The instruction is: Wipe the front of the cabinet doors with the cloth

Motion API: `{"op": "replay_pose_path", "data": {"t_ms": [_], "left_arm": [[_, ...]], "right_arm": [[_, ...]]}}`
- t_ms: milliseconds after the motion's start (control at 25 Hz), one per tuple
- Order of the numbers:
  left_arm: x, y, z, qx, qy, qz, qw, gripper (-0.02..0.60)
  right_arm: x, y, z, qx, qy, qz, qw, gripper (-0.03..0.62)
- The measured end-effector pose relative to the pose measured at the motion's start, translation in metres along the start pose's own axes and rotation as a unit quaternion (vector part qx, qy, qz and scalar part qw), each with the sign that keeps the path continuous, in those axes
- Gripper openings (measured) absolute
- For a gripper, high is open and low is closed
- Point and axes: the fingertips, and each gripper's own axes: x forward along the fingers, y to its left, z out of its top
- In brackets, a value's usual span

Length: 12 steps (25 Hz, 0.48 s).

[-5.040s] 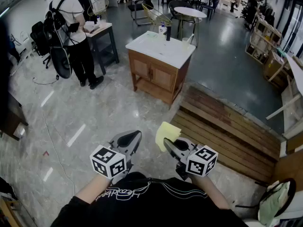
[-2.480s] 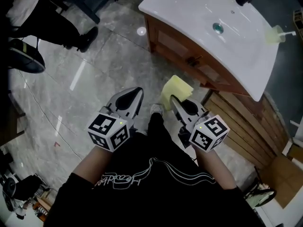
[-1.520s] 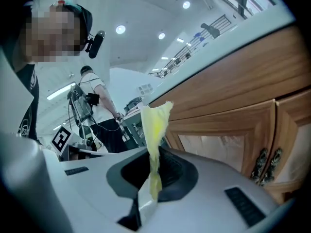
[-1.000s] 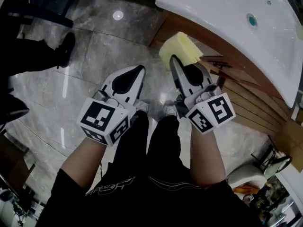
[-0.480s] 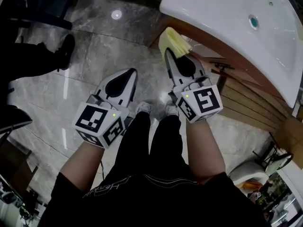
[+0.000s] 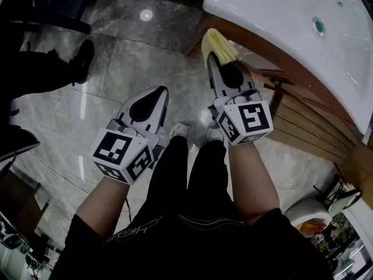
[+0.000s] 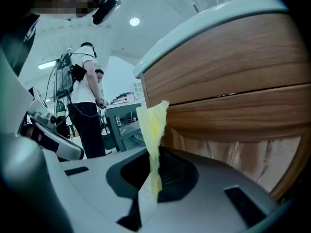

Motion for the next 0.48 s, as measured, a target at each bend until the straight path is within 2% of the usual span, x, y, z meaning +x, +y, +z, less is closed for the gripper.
{"op": "replay_pose_path", "data": {"t_ms": [480], "left_arm": [[0.007,-0.005,-0.015,-0.001,0.01,0.0,1.0,0.006]], "right_arm": [[-0.012,-0.019,-0.004,0.007,-0.008,-0.017,1.0,0.041]]}}
